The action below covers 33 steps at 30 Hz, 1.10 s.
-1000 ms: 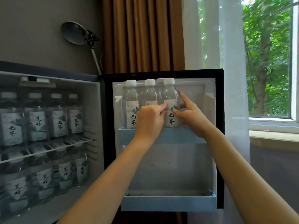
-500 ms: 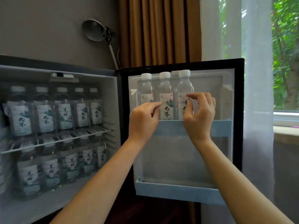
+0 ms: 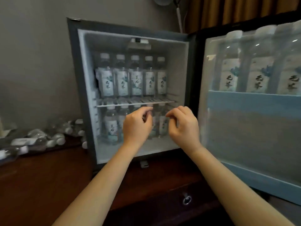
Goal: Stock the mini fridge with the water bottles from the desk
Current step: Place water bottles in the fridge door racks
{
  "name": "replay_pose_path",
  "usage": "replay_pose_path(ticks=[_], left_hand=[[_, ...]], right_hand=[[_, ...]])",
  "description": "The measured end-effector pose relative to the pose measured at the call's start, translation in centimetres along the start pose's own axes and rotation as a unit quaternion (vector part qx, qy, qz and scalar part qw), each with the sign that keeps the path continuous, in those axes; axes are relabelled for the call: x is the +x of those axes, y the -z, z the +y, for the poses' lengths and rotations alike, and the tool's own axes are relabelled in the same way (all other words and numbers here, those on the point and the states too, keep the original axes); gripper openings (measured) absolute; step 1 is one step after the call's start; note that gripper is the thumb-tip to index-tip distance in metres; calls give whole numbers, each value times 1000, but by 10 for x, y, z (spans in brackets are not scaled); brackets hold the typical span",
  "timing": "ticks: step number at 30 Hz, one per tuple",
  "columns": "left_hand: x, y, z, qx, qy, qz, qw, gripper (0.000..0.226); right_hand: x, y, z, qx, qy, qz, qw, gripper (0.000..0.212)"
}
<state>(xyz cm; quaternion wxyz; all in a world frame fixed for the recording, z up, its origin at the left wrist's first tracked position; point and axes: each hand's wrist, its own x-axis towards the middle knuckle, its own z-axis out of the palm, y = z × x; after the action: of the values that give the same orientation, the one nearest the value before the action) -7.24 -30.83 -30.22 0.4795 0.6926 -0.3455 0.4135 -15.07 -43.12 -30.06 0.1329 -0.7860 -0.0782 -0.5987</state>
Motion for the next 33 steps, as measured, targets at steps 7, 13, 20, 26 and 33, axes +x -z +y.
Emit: replay_pose_path(ticks=[7, 13, 20, 26, 33], left_hand=[[-47, 89, -88, 90, 83, 19, 992, 31], [-80, 153, -153, 180, 174, 38, 967, 31], [-84, 184, -217, 250, 267, 5, 931, 26], [-88, 197, -262, 273, 306, -14, 912, 30], [-89, 196, -267, 277, 256, -30, 926, 30]], right_hand=[[-38, -109, -69, 135, -7, -161, 978, 29], [-66, -179, -129, 203, -23, -332, 921, 38], [-67, -244, -175, 122, -58, -447, 884, 25], [-44, -319, -183, -72, -136, -523, 839, 56], [-39, -392, -169, -177, -204, -569, 777, 60]])
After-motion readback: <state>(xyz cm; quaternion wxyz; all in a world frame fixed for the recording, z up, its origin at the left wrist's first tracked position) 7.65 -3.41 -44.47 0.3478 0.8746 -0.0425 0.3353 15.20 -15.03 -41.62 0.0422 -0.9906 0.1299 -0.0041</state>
